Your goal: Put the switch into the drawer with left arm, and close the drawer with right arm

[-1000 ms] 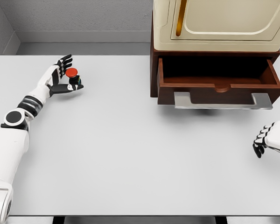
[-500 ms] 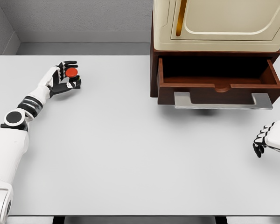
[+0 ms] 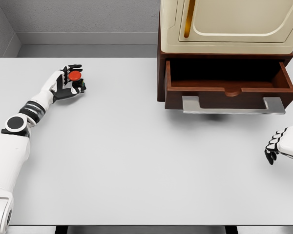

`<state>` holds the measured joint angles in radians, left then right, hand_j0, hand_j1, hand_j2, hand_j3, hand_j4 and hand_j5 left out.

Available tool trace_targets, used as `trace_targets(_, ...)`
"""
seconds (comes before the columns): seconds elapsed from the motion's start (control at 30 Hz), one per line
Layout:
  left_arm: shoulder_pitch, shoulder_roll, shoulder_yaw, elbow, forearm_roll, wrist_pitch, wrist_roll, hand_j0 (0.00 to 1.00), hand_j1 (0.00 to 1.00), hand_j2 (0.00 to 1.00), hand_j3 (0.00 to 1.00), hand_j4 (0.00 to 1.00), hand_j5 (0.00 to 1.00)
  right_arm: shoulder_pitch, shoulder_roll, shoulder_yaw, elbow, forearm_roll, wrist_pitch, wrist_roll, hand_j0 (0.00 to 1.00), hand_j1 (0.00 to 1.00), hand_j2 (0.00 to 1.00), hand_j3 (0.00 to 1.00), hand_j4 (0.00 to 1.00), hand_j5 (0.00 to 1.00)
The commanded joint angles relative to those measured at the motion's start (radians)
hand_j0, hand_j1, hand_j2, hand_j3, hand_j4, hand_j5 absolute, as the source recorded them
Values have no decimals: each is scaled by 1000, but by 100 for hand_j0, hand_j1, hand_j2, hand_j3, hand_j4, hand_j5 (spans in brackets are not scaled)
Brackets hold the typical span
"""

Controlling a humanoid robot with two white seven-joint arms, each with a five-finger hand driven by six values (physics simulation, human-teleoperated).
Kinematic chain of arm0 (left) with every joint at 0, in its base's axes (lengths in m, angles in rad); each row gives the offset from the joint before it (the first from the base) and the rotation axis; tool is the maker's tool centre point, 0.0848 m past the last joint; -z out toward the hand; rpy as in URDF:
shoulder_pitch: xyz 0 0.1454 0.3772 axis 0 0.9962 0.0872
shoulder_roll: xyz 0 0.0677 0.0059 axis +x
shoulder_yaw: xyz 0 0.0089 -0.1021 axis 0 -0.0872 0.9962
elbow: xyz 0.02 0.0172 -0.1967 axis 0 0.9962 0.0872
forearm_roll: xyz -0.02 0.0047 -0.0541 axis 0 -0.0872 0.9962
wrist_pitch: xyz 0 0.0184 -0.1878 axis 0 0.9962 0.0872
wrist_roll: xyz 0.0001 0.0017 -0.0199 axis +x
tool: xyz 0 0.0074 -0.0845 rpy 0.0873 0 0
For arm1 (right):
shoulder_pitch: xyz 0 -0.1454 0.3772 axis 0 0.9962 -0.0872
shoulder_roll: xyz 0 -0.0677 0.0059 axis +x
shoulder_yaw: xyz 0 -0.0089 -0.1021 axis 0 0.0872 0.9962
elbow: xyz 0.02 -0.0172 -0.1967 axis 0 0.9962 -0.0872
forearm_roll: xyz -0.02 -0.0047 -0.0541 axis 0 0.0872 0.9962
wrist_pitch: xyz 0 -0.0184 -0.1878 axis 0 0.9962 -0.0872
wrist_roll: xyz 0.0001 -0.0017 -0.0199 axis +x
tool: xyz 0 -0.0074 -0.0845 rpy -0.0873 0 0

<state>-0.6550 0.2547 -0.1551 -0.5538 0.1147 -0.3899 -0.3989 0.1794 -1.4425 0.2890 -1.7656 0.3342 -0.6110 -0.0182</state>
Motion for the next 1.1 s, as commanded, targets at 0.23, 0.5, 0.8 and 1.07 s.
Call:
trace_targets(0.23, 2, 5, 2, -2, -4, 0, 0, 66, 66, 66, 66, 66, 66, 0, -3, -1, 0, -6, 0, 0, 27, 27, 27, 27, 27, 27)
trace_targets(0.5, 2, 6, 6, -3, -4, -9, 0, 42, 42, 42, 42, 42, 42, -17, 2, -2, 0, -24, 0, 3, 28, 28, 28, 28, 28, 28)
trace_targets(0.8, -3, 9, 11, -63, 0, -7, -3, 42, 42, 42, 42, 42, 42, -17, 1, -2, 0, -24, 0, 3, 29, 29, 29, 29, 29, 29)
trace_targets(1.07, -5, 18, 3, -92, -1, -1, -8, 42, 42, 42, 42, 42, 42, -18, 1, -2, -1, -24, 0, 3, 29, 29, 29, 29, 29, 29)
